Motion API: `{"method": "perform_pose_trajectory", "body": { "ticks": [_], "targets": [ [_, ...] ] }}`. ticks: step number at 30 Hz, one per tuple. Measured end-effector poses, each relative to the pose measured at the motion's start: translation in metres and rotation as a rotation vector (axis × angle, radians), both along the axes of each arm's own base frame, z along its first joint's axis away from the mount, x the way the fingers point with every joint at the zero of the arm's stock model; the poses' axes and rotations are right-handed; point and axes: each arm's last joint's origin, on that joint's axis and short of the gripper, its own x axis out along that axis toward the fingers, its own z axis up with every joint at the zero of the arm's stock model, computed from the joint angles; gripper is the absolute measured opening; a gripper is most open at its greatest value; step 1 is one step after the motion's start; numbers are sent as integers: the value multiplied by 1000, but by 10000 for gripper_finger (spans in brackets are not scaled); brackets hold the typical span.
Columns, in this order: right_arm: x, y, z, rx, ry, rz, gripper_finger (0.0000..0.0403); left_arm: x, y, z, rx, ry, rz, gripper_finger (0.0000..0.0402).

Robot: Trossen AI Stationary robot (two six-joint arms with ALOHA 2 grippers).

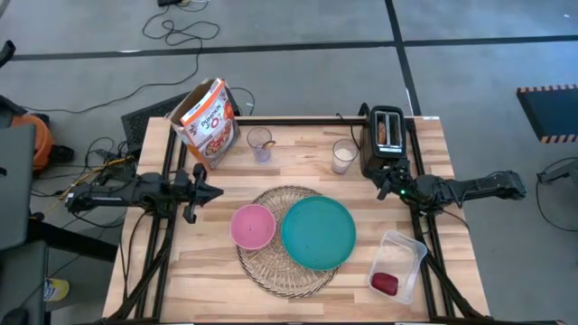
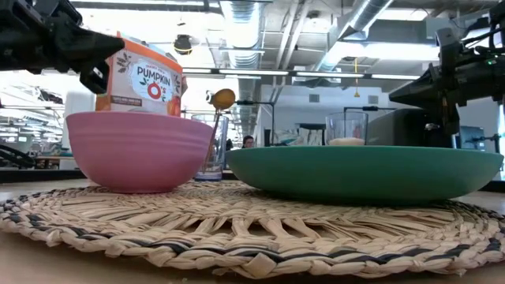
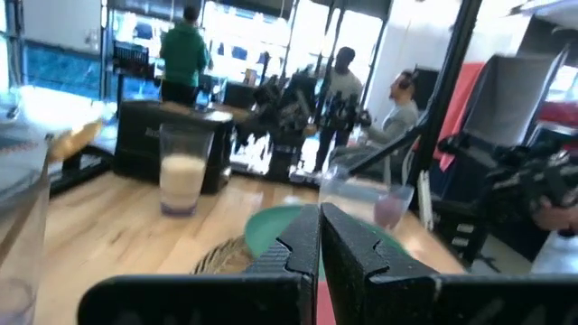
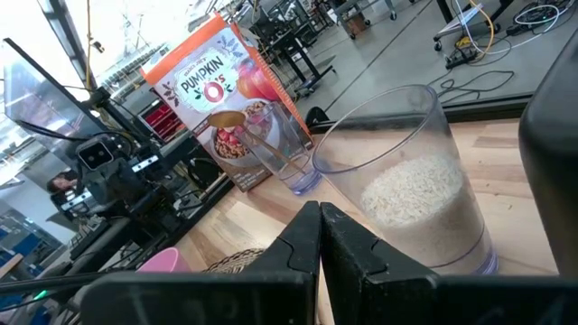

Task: Arrange a breakfast setting
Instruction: Pour the cereal into the pink bowl from the cereal box

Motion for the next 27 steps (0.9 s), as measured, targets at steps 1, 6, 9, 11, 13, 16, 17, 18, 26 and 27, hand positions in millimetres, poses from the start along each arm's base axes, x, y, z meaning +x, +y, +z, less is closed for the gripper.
{"method": "perform_pose_trajectory", "body": {
  "ticks": [1, 6, 9, 11, 13, 16, 17, 18, 26, 27],
  "targets": [
    [0, 0, 0, 0, -2, 0, 35, 0, 0, 1, 2, -3, -3, 0],
    [0, 0, 0, 0, -4, 0, 35, -1, 0, 9, -5, -8, 8, 0],
    [0, 0, 0, -1, -3, 0, 35, 0, 0, 15, -22, 8, 1, 0],
    [0, 0, 0, -2, -4, 0, 35, 2, 0, 20, -22, 21, -8, 0],
    [0, 0, 0, -2, -4, 0, 35, 3, 0, 27, -21, 28, -8, 0],
    [0, 0, 1, -2, -4, -1, 35, 7, 0, 42, -21, 41, -7, 0],
    [0, 0, 1, -2, -4, -1, 35, 8, 0, 48, -18, 51, -5, 0],
    [0, 0, 1, -2, -4, -1, 35, 9, 0, 55, -16, 60, 2, 0],
    [0, 0, 0, -2, 0, -1, 35, 18, 5, 115, -20, 167, 183, 0],
    [0, 0, 0, -3, 1, -1, 35, 18, 6, 124, -13, 169, 211, 0]
  ]
}}
